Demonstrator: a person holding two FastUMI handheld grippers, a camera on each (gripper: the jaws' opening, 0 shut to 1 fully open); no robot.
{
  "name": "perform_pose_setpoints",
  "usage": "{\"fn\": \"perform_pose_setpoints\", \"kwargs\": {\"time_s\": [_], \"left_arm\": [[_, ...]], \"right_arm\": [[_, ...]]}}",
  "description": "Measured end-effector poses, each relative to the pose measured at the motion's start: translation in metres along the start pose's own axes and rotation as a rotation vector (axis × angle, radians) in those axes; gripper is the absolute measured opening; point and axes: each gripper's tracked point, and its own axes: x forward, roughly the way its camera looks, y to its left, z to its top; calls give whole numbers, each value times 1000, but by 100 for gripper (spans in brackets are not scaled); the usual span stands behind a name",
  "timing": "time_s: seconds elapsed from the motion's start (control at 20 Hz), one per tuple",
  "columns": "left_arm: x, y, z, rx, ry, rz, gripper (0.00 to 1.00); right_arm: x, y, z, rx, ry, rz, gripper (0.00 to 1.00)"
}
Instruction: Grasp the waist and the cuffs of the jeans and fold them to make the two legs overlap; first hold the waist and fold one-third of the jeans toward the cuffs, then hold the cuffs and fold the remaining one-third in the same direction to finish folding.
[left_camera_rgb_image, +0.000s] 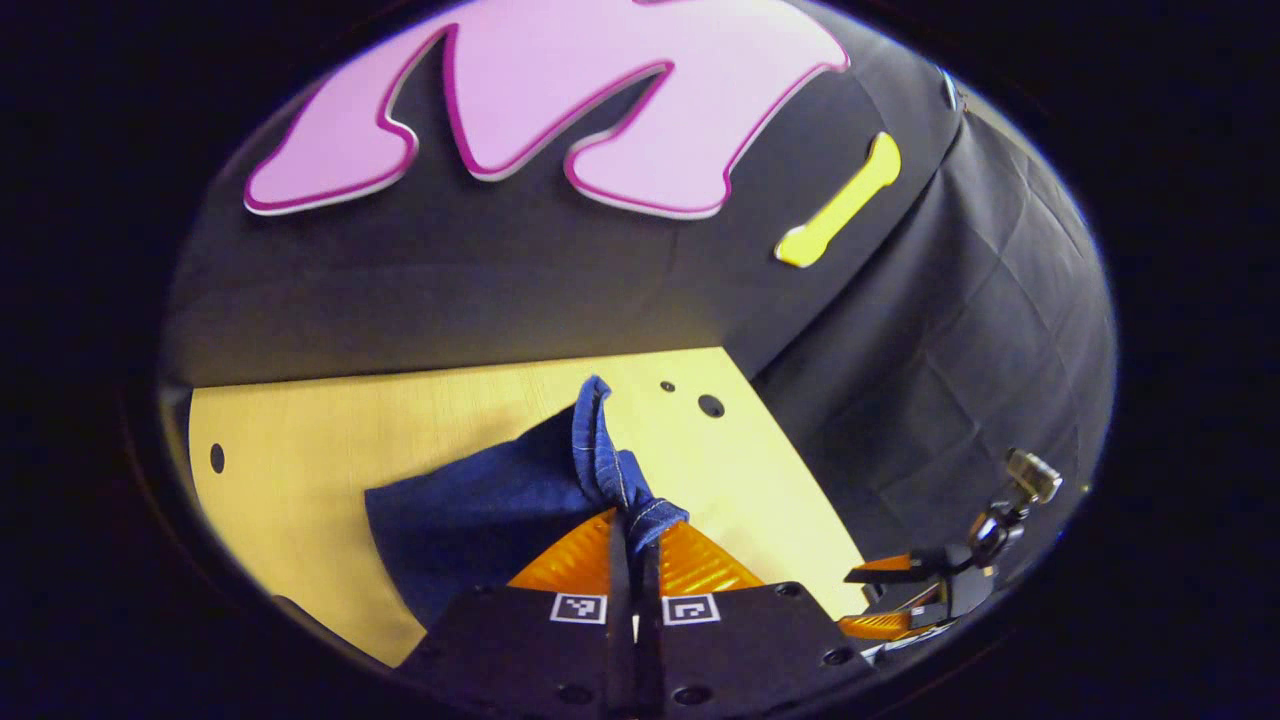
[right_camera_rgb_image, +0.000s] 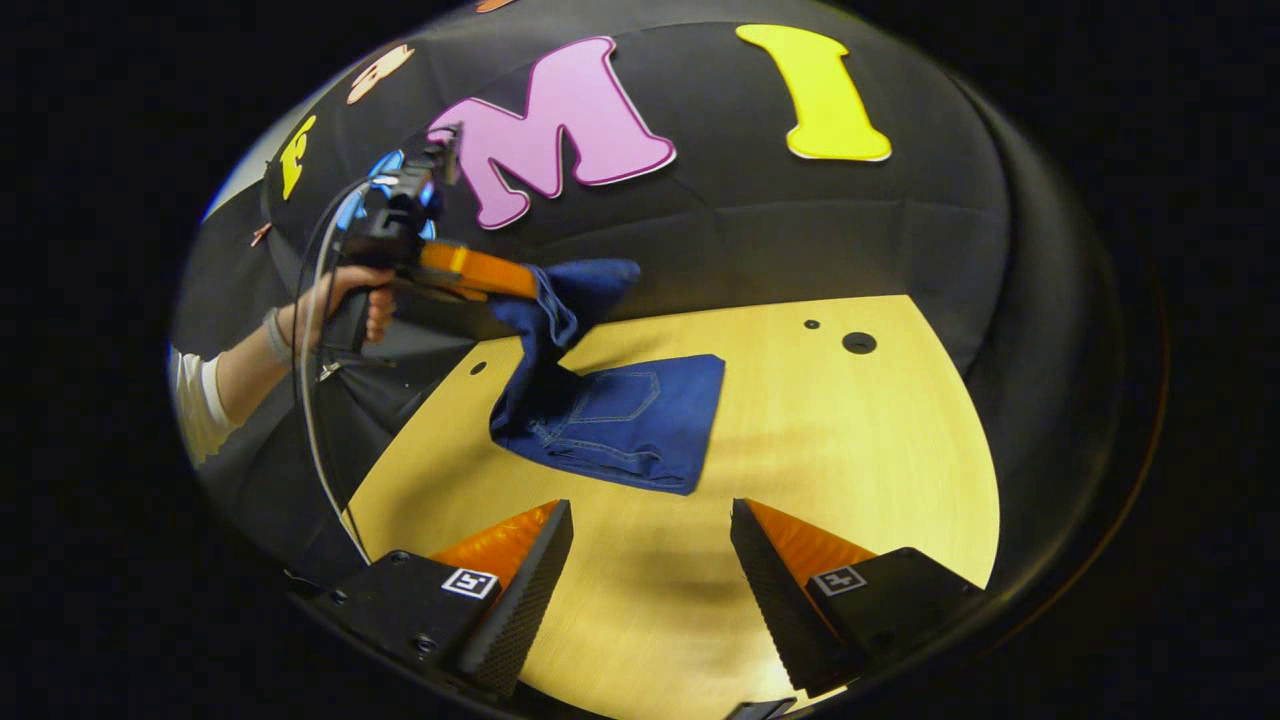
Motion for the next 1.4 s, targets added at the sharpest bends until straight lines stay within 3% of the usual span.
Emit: {"fn": "perform_pose_setpoints", "kwargs": {"time_s": [0.05, 0.2, 0.35, 0.5, 0.65, 0.75, 0.9, 1.1, 1.4], "left_arm": [[20, 6, -24, 25, 69, 48, 6], [51, -2, -72, 78, 226, 94, 7], [77, 9, -123, 195, 319, 188, 20], [86, 17, -168, 259, 378, 249, 99], [86, 15, -168, 356, 251, 258, 99], [65, 10, -149, 361, 94, 257, 98], [-5, -2, -119, 321, -170, 292, 98], [-117, -29, -126, 318, -425, 331, 97], [-253, -85, -150, 94, -665, 270, 97]], "right_arm": [[-5, -7, -1, 7, -1, -8, 97], [-17, -30, -4, -7, 0, -41, 97], [-27, -38, 0, 8, -19, -42, 97], [-39, -34, 2, -9, -51, -63, 97], [-59, -12, 0, -30, -80, -70, 97], [-73, 8, 0, -37, -98, -93, 97], [-105, 59, 5, -38, -179, -109, 97], [-167, 120, 4, -124, -281, -118, 97], [-241, 163, 34, -216, -459, -175, 97]]}}
